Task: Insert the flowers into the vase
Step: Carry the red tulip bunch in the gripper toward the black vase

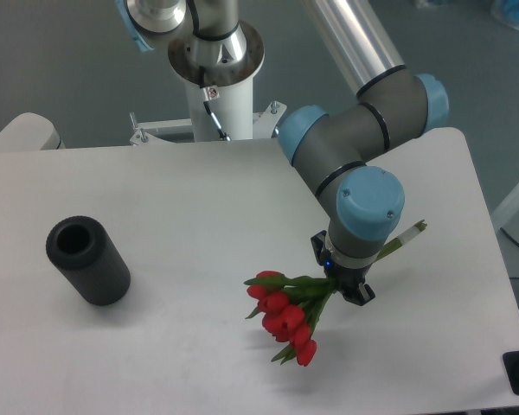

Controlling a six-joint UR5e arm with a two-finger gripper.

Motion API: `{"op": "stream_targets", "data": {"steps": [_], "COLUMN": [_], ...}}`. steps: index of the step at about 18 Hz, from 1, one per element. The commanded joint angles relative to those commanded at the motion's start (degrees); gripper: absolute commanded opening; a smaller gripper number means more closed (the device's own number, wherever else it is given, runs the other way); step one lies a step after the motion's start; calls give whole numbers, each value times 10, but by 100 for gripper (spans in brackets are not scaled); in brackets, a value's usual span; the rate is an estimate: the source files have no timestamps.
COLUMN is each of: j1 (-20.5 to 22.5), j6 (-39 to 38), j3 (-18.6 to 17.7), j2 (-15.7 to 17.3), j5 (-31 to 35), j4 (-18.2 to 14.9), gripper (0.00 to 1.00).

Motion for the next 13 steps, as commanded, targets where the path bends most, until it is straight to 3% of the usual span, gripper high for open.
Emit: {"op": "stream_targets", "data": {"steps": [13], "j1": [-21], "j6": [-30], "j3": [-16], "j2": [7], "j5": [-5], "j4": [-5], "gripper": [1]}}
